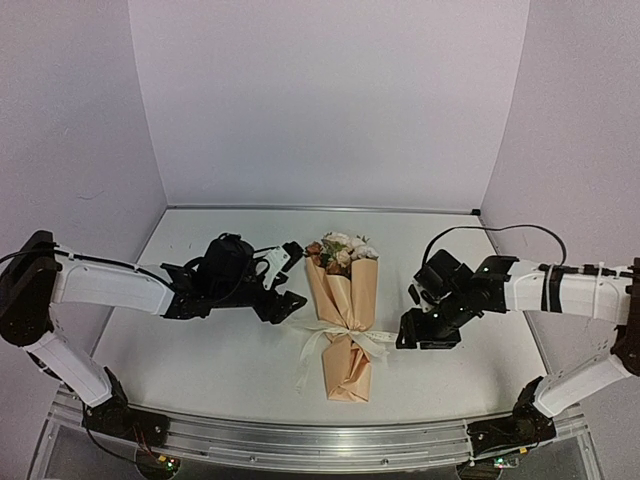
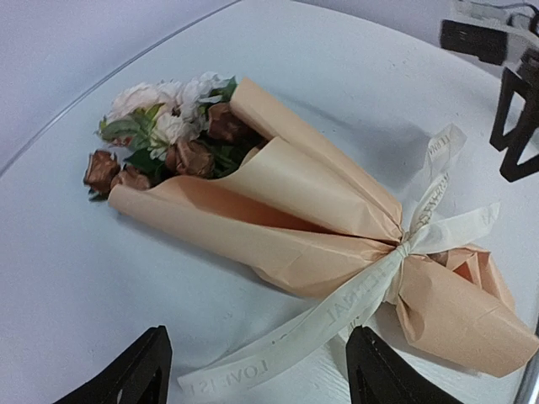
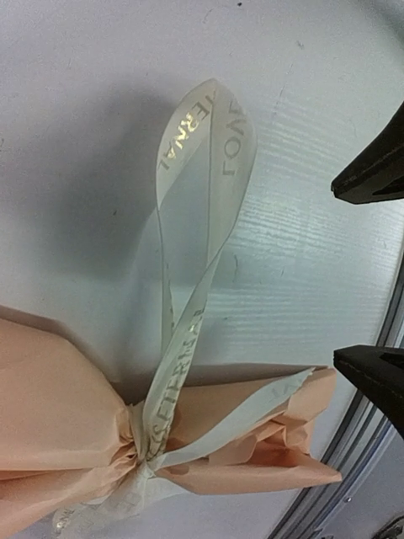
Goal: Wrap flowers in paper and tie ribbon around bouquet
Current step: Tie the ribbon around the folded bouquet.
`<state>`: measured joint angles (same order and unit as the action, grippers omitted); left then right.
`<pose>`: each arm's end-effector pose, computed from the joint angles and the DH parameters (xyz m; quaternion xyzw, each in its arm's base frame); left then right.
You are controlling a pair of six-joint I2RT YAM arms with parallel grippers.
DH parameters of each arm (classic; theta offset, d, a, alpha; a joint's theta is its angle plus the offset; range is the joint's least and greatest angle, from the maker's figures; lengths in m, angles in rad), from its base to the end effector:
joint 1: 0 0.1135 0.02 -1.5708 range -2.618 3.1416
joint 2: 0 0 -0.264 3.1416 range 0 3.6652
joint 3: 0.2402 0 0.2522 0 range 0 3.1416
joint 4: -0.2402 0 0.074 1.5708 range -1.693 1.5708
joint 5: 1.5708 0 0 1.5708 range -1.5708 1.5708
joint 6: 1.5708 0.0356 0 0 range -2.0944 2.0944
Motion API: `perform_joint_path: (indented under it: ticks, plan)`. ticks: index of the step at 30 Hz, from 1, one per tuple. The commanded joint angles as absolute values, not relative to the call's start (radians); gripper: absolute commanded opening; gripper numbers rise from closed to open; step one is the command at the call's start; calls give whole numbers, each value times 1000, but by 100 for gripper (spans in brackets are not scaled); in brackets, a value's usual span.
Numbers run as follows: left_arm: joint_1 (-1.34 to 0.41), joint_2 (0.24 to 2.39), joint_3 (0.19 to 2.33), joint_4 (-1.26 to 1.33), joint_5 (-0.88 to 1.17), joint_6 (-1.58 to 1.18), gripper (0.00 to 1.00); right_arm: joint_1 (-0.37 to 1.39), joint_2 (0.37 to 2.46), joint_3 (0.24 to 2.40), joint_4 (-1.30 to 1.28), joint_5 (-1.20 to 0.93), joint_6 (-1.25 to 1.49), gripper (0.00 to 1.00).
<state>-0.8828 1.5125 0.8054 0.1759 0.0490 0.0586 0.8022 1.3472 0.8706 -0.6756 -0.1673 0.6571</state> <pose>0.2046 -0.2516 0.2080 0.4043 0.7678 -0.2184 0.4465 0.1702 0.1846 0.2122 -0.0880 0.9709 0.1989 0.0999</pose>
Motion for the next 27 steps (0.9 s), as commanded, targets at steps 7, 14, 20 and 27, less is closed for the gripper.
perform_joint_path:
  ticks: [7, 14, 20, 27]
  plan:
    - [-943, 1712, 938, 308, 145, 568, 70, 845, 1493, 837, -377, -259, 865, 59]
    - [-999, 1797, 992, 370, 164, 804, 67, 849, 1526, 820, -330, -256, 903, 38]
    - [-1036, 1843, 1033, 319, 201, 966, 63, 849, 1511, 805, -325, -257, 913, 1]
    - [-1049, 1875, 1083, 214, 240, 1065, 36, 849, 1489, 800, -351, -249, 894, 0]
